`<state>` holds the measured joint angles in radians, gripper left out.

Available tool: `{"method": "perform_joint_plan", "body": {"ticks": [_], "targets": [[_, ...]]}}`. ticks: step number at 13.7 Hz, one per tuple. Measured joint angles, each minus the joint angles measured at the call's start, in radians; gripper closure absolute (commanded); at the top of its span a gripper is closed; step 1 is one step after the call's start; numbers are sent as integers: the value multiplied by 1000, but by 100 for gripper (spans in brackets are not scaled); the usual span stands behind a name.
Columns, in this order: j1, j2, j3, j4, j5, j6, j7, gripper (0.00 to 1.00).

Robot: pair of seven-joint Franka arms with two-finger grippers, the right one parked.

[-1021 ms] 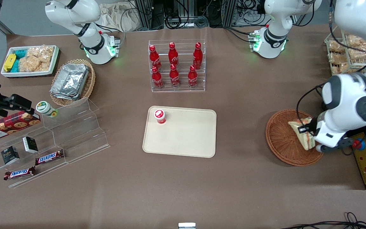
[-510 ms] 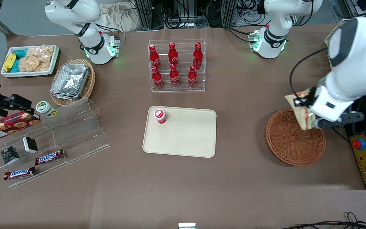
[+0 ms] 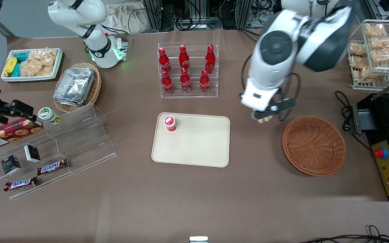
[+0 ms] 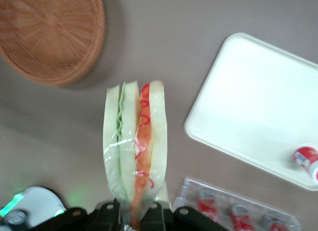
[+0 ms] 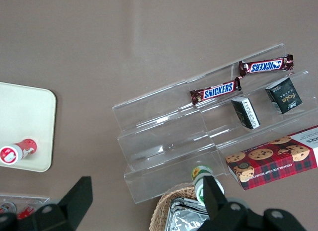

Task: Place sandwich from basket to tray
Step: 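Lift the sandwich and carry it over the white tray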

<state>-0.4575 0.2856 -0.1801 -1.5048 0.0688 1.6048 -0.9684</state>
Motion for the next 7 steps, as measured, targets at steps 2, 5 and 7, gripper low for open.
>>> {"method": "perform_joint_plan", "body": {"ticks": [2, 5, 7], "targets": [[-45, 90, 0, -4, 0, 95, -81, 87], [-76, 245, 1, -6, 0, 278, -170, 87], [-92, 323, 1, -5, 1, 366, -197, 87]]}}
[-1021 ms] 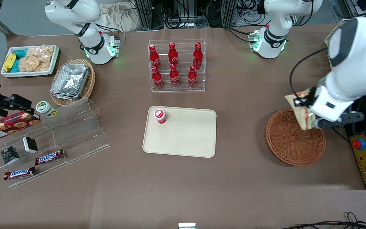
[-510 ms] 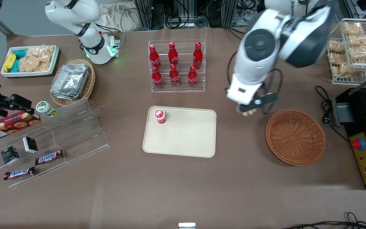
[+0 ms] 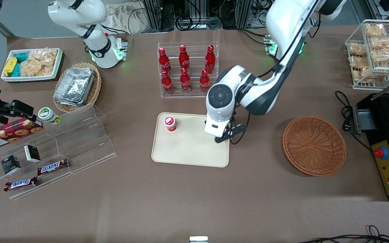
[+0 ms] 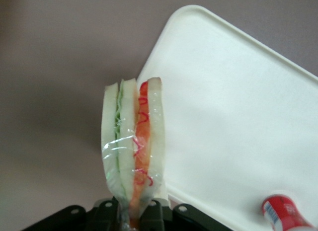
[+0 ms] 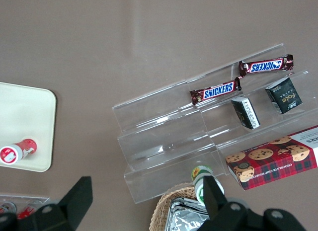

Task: Place sandwich from basket to tray
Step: 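Lift the sandwich and carry it over the white tray, then lower the sandwich onto the tray and open the left gripper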

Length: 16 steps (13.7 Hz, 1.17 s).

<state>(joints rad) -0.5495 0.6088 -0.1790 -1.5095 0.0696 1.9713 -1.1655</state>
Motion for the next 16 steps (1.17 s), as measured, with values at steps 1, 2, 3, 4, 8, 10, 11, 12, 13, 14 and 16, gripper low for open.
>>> {"method": "perform_joint_plan", "body": {"ticks": [1, 2, 3, 4, 8, 10, 11, 12, 13, 14, 16], "targets": [[-9, 25, 0, 1, 0, 20, -10, 87], [-15, 41, 0, 2, 0, 32, -20, 87], [-17, 53, 0, 2, 1, 47, -27, 87], [-18, 63, 1, 2, 2, 64, -32, 83], [-18, 83, 4, 3, 3, 92, -36, 32], [-18, 84, 4, 4, 3, 93, -38, 21], [-18, 84, 5, 5, 4, 93, -39, 18], [-18, 84, 5, 6, 4, 93, -40, 14], [-18, 84, 5, 8, 4, 93, -44, 12], [-18, 82, 5, 13, 4, 92, -56, 7], [-17, 50, 6, 39, 6, 73, -89, 0]]}}
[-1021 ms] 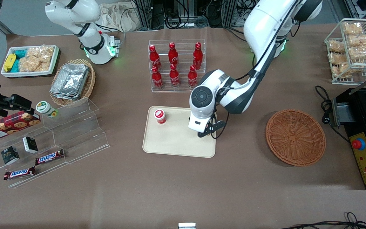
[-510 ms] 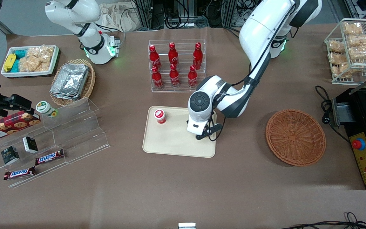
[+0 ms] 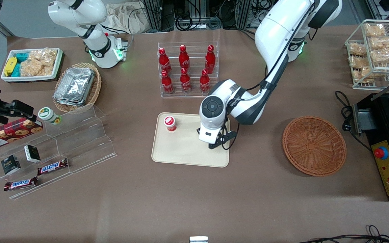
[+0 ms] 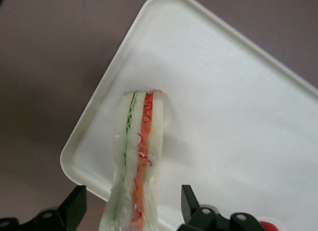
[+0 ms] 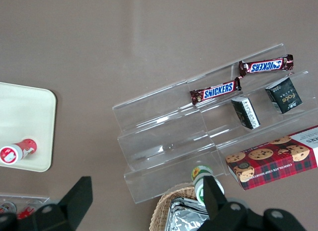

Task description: Place sandwich from basket to tray

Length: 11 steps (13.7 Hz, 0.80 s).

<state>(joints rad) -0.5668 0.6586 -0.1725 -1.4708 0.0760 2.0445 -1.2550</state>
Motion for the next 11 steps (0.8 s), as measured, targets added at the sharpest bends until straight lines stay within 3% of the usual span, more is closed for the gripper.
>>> {"method": "perform_joint_plan", "body": {"ticks": [6, 11], "targets": [[15, -302, 38, 28, 23, -236, -49, 0], [144, -443, 52, 13, 24, -309, 42, 0]]}}
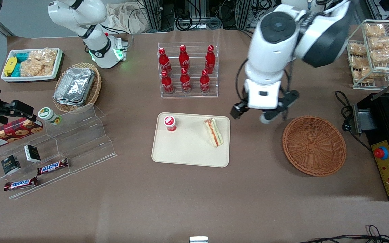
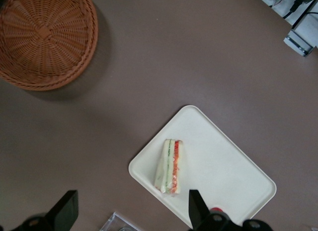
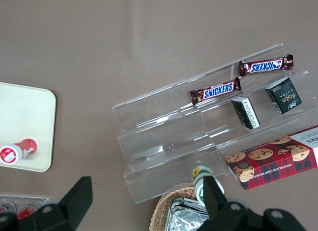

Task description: Place sandwich from basket to tray

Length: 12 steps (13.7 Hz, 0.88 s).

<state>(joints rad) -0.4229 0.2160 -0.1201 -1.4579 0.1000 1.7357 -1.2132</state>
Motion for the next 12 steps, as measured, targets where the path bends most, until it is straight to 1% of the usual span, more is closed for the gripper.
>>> {"method": "perform_joint_plan", "body": {"ticks": [5, 8, 12], "targets": [[155, -39, 3, -39, -28, -12, 259, 0], [275, -93, 4, -97, -63, -20, 485, 0], [416, -190, 7, -173, -79, -65, 801, 0]]}}
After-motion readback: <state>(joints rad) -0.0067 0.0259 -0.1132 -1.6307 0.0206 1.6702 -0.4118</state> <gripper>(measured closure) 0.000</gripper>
